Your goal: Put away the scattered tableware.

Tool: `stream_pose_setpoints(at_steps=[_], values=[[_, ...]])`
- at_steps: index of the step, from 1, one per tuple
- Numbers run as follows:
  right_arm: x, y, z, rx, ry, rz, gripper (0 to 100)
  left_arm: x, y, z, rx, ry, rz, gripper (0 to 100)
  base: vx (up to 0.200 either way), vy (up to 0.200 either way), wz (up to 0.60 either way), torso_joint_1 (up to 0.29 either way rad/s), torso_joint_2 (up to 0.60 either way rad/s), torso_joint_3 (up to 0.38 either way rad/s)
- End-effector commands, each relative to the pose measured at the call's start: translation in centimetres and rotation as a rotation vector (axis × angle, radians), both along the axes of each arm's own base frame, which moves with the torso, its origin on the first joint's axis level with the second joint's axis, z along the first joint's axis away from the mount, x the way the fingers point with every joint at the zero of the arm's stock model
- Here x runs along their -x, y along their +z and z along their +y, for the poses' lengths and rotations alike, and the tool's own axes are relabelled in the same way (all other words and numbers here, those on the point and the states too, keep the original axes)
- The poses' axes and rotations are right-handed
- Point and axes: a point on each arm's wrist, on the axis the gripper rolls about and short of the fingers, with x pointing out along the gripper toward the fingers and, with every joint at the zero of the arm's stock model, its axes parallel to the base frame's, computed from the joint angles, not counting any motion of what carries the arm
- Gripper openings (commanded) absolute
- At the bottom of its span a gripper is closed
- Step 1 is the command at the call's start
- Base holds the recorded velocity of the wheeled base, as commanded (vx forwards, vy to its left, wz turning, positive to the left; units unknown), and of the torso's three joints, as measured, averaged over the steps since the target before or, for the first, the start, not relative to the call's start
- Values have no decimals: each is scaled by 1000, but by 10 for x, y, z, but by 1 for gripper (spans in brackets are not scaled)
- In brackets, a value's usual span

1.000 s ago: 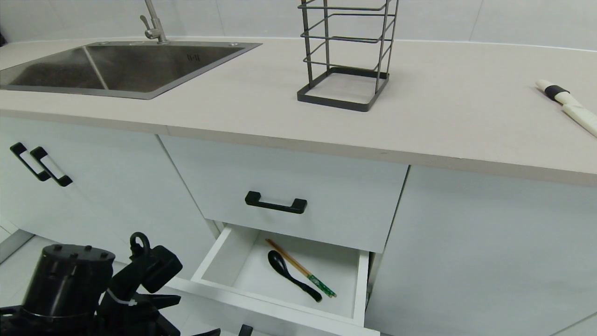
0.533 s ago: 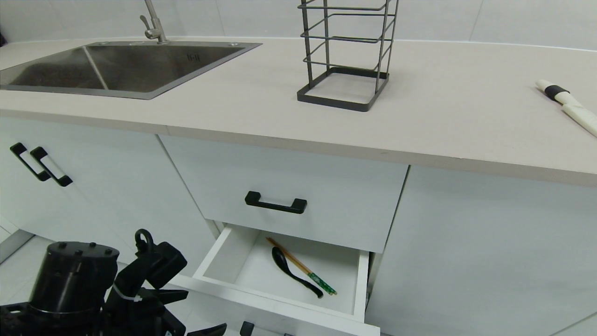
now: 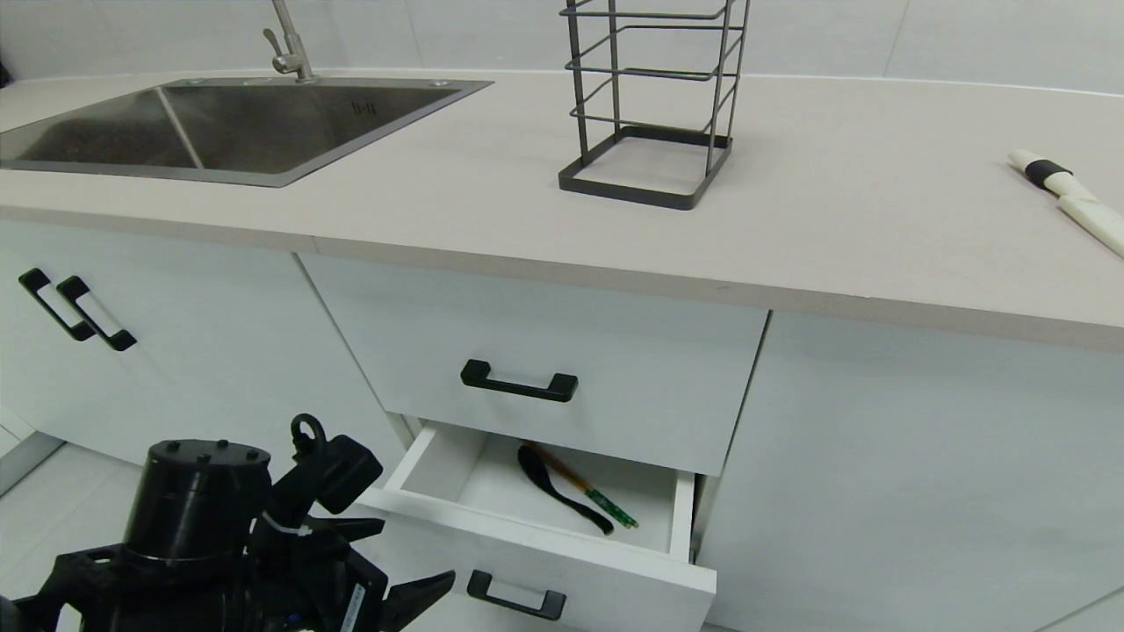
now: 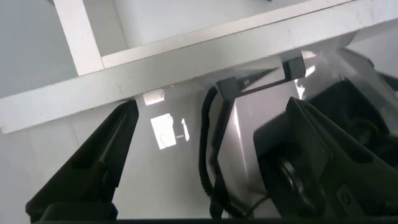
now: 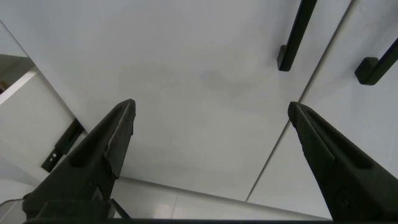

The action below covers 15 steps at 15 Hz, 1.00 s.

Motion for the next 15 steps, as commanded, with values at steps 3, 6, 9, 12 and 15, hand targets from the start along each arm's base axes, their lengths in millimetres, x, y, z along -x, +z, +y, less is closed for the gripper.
stream_pose_setpoints(at_steps=[3,6,9,12,15], values=[[0,0,0,0,1,2,100,-10,-6,-3,0,4,4,100,0,0,0,0,0,0],[0,0,0,0,1,2,100,-18,-5,-6,11,6,-17,100,0,0,0,0,0,0],[0,0,0,0,1,2,100,-31,-13,-10,41,21,-55,100,0,0,0,0,0,0],[0,0,0,0,1,2,100,-40,-15,-11,55,27,-91,100,0,0,0,0,0,0],[0,0,0,0,-1,2,100,-42,-13,-12,61,25,-105,100,0,0,0,0,0,0]])
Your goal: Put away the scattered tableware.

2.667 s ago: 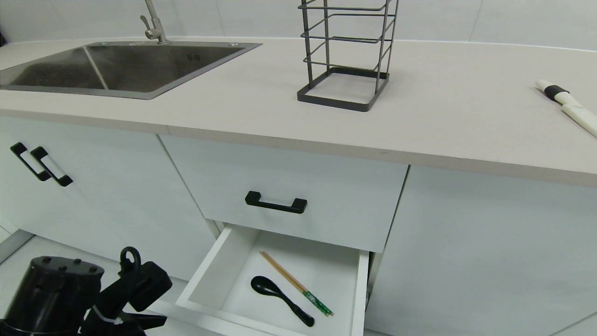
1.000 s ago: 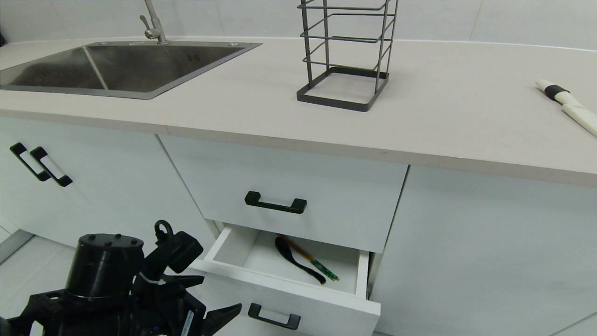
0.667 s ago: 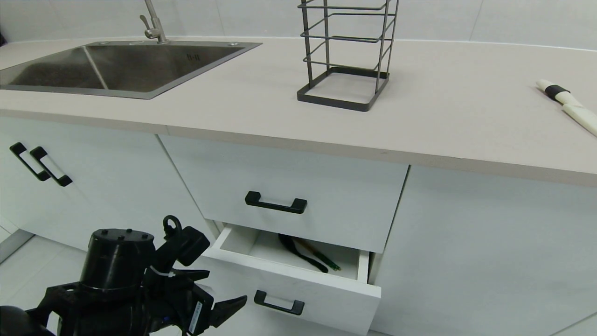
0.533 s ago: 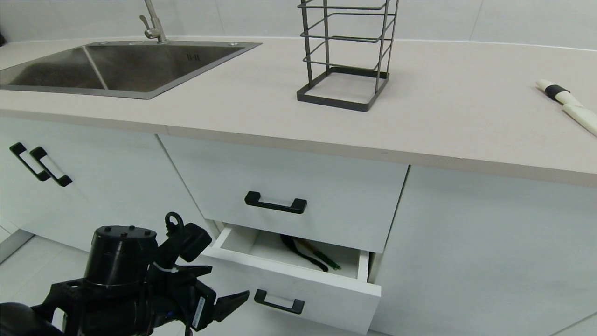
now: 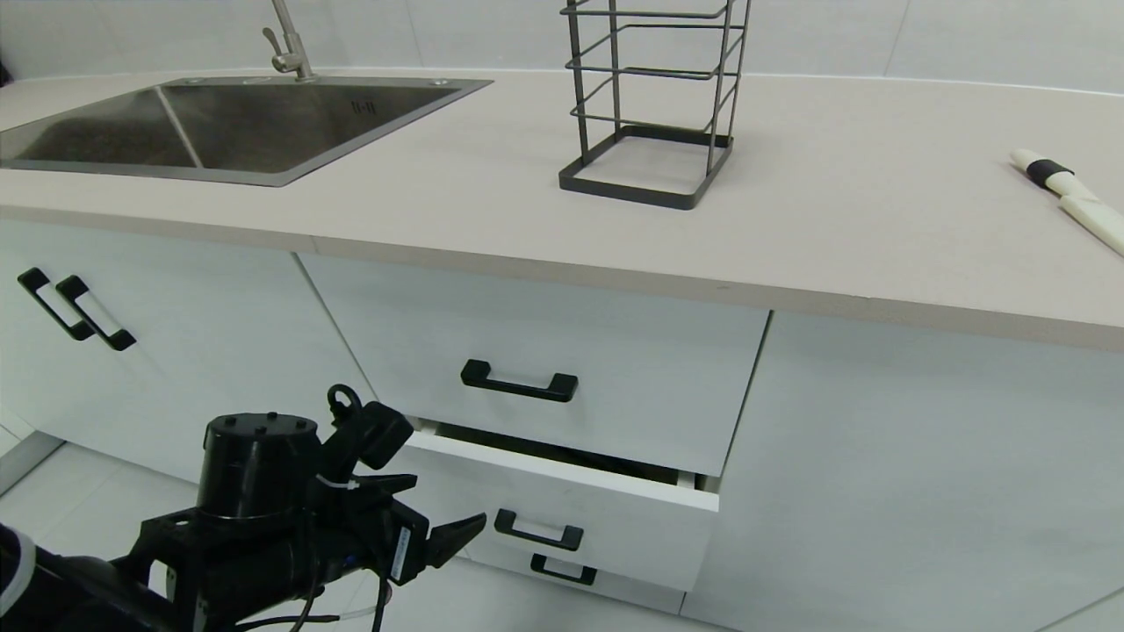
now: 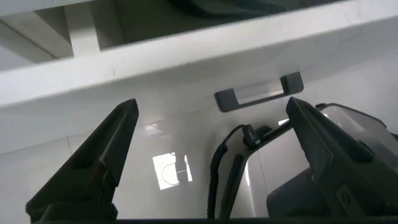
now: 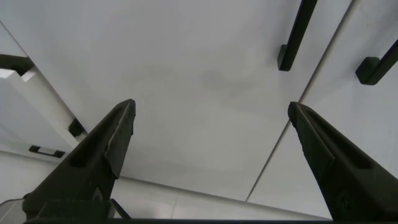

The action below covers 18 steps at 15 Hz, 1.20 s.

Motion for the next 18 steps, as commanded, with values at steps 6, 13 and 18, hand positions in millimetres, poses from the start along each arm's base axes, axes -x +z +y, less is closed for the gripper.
stream_pose_setpoints(at_steps=[6,13,18], values=[[0,0,0,-1,1,2,100,-23,0,-4,5,12,-16,100,0,0,0,0,0,0],[0,0,0,-1,-1,2,100,-43,0,-9,21,17,-62,100,0,0,0,0,0,0],[0,0,0,-1,-1,2,100,-30,3,-5,19,13,-67,100,0,0,0,0,0,0]])
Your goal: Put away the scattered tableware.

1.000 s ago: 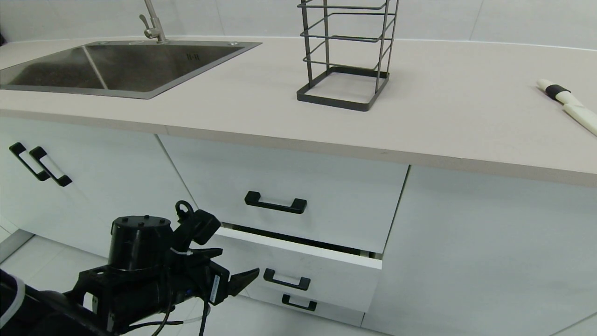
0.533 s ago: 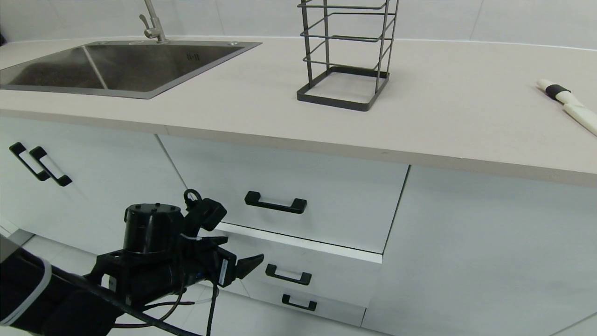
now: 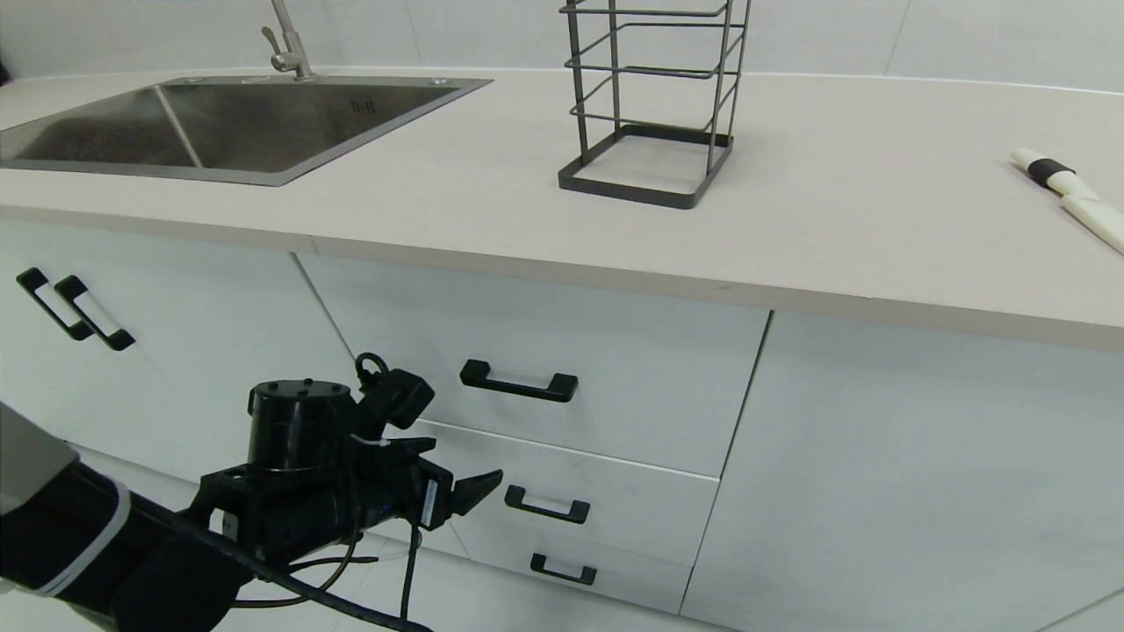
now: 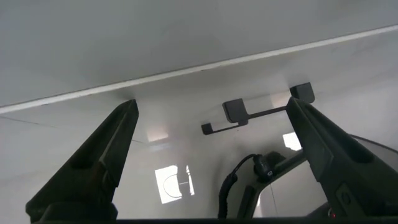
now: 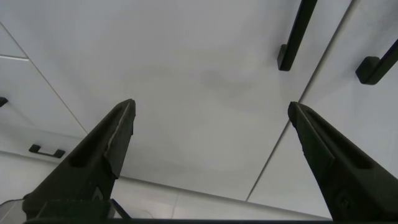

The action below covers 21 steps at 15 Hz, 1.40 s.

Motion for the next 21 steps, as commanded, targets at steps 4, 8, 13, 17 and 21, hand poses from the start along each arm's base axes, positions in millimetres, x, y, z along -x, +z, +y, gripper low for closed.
stream_pose_setpoints(at_steps=[4,8,13,17,21], values=[[0,0,0,-1,0,2,100,64,15,20,18,-12,-53,100,0,0,0,0,0,0],[0,0,0,1,2,2,100,124,34,39,85,-33,-200,100,0,0,0,0,0,0],[0,0,0,1,2,2,100,208,62,69,212,24,-521,100,0,0,0,0,0,0],[0,0,0,2,0,0,100,275,39,87,233,83,-677,100,0,0,0,0,0,0],[0,0,0,2,0,0,100,281,24,88,281,202,-624,100,0,0,0,0,0,0]])
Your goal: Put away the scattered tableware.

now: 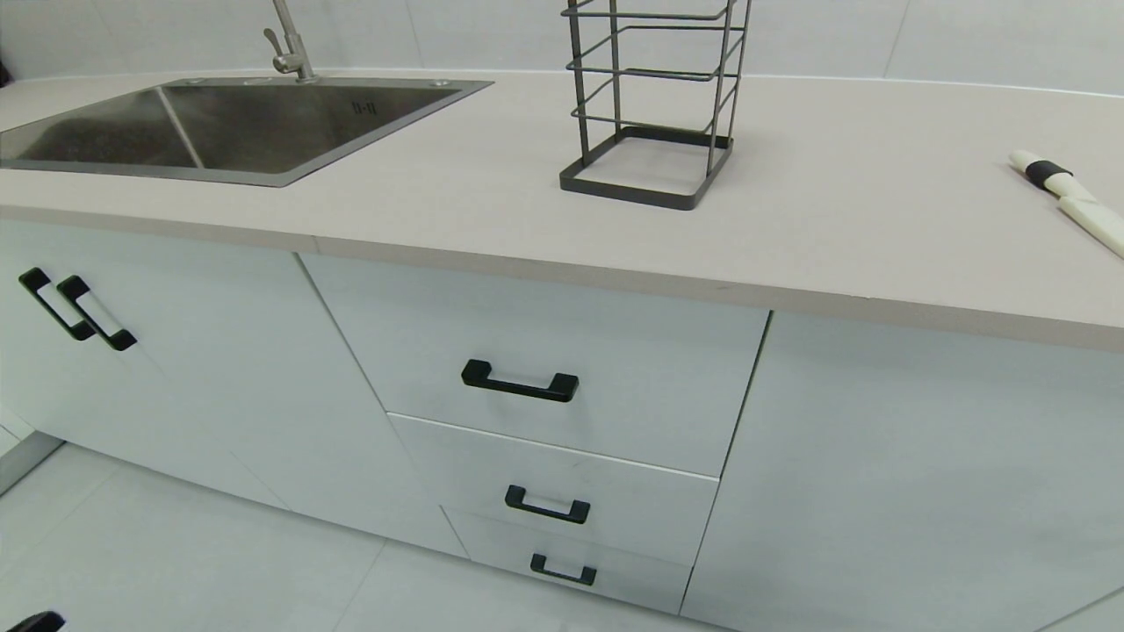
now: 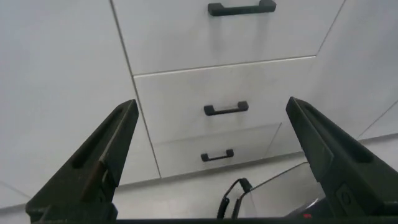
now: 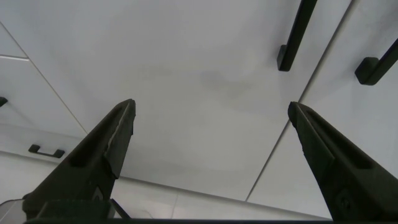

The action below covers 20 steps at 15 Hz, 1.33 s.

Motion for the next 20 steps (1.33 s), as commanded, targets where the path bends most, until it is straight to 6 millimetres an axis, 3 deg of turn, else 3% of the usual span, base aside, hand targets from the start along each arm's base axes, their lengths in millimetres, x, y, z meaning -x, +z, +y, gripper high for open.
stream_pose_setpoints(at_steps=[1,3,5,8,13,16,20], values=[[0,0,0,0,0,1,100,12,-22,2,37,120,24,100,0,0,0,0,0,0],[0,0,0,0,2,1,100,16,-37,1,-13,220,123,100,0,0,0,0,0,0],[0,0,0,0,0,1,100,20,-38,0,-53,219,59,100,0,0,0,0,0,0],[0,0,0,-1,0,0,100,19,-39,3,-110,379,46,100,0,0,0,0,0,0],[0,0,0,-1,0,1,100,19,-39,3,-104,381,45,100,0,0,0,0,0,0],[0,0,0,-1,2,3,100,19,-38,7,-147,523,34,100,0,0,0,0,0,0],[0,0,0,-1,2,3,100,19,-38,6,-146,484,35,100,0,0,0,0,0,0]])
